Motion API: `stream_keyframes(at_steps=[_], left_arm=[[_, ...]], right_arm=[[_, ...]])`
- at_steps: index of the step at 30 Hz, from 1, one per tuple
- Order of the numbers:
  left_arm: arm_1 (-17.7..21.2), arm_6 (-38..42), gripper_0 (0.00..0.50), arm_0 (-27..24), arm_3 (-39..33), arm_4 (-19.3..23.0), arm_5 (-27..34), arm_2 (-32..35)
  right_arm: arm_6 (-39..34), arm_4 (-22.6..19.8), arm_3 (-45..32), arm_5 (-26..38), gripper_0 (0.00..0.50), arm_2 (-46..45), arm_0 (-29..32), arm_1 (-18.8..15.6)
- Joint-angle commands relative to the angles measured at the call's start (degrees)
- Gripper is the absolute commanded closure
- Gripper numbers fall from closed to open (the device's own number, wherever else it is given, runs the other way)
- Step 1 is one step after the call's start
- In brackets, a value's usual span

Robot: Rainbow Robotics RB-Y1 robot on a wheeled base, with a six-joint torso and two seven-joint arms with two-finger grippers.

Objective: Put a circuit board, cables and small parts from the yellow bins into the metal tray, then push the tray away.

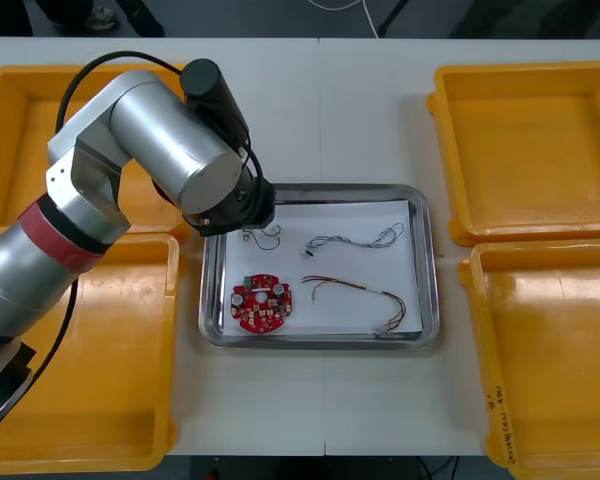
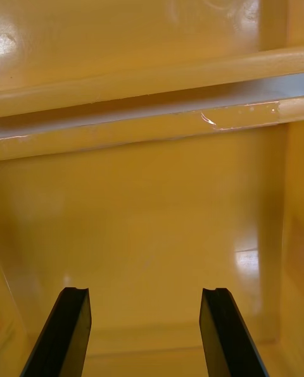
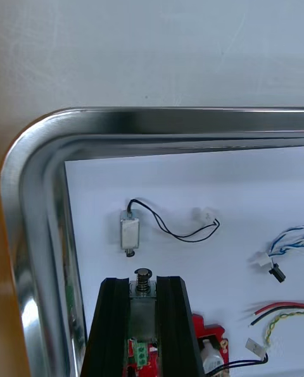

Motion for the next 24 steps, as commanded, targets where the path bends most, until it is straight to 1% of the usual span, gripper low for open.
stream_keyframes(at_steps=[1,9,14,15,16,17,18,20,21,22,24], left_arm=[[-2.5,3.9,0.5,-1.9,3.2,-0.5,-2.5,-2.6],[-3.9,4.3,0.499,-3.2,8.5,-0.7,-6.9,-5.3],[-3.9,4.6,0.493,-3.2,8.7,-0.1,-7.6,-5.6],[-3.8,4.7,0.425,-3.4,8.7,0.1,-7.6,-5.6],[-3.9,4.8,0.315,-3.6,8.7,0.4,-7.6,-5.6],[-3.8,4.8,0.269,-3.7,8.7,0.5,-7.6,-5.6],[-3.9,4.9,0.204,-3.9,8.7,0.6,-7.6,-5.6],[-3.8,5.0,0.167,-4.0,8.7,0.8,-7.6,-5.6],[-3.8,5.0,0.132,-4.1,8.7,0.9,-7.6,-5.6],[-3.9,5.0,0.108,-4.2,8.7,1.0,-7.6,-5.6],[-3.8,5.0,0.078,-4.2,8.7,1.1,-7.5,-5.4]], right_arm=[[0.4,-0.4,-0.4,0.2,0.0,-1.7,0.7,-2.5],[0.3,-0.4,-0.4,0.2,0.0,-1.6,0.6,-2.5],[0.1,-0.3,-0.4,0.2,0.0,-1.7,0.7,-2.5],[0.1,-0.3,-0.4,0.2,0.0,-1.6,0.7,-2.6],[0.0,-0.3,-0.4,0.2,0.0,-1.7,0.6,-2.5],[0.0,-0.3,-0.4,0.2,0.0,-1.7,0.7,-2.5],[0.0,-0.3,-0.4,0.2,0.0,-1.7,0.6,-2.5],[0.0,-0.3,-0.4,0.2,0.0,-1.7,0.6,-2.6],[0.0,-0.3,-0.4,0.2,0.0,-1.7,0.6,-2.5],[-0.1,-0.3,-0.4,0.2,0.0,-1.6,0.6,-2.5],[-0.2,-0.3,-0.4,0.2,0.0,-1.7,0.6,-2.6]])
